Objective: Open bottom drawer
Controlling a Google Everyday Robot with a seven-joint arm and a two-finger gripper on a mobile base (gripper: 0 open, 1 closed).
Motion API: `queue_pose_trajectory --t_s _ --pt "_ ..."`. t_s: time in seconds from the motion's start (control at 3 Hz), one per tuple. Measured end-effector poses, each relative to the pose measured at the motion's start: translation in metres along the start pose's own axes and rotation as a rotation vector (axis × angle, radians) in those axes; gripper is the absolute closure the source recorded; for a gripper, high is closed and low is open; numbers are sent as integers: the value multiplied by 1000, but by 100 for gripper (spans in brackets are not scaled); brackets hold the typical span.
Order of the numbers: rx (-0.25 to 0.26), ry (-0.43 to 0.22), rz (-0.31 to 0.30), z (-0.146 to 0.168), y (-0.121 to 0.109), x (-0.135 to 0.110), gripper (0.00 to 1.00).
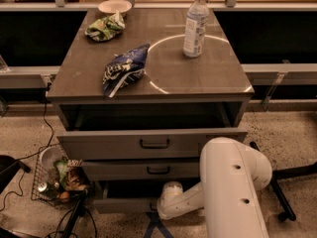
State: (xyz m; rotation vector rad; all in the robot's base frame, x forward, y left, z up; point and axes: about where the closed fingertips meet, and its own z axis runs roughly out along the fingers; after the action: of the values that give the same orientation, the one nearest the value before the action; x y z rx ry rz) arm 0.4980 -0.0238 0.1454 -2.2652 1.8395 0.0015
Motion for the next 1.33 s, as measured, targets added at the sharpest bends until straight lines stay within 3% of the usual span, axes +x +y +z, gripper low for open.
queue_pose_trajectory --t_s 1.0,1.33 --pt "-41 -13 -84 -25 28 -4 100" --pt "-41 -13 -84 -22 29 -3 100"
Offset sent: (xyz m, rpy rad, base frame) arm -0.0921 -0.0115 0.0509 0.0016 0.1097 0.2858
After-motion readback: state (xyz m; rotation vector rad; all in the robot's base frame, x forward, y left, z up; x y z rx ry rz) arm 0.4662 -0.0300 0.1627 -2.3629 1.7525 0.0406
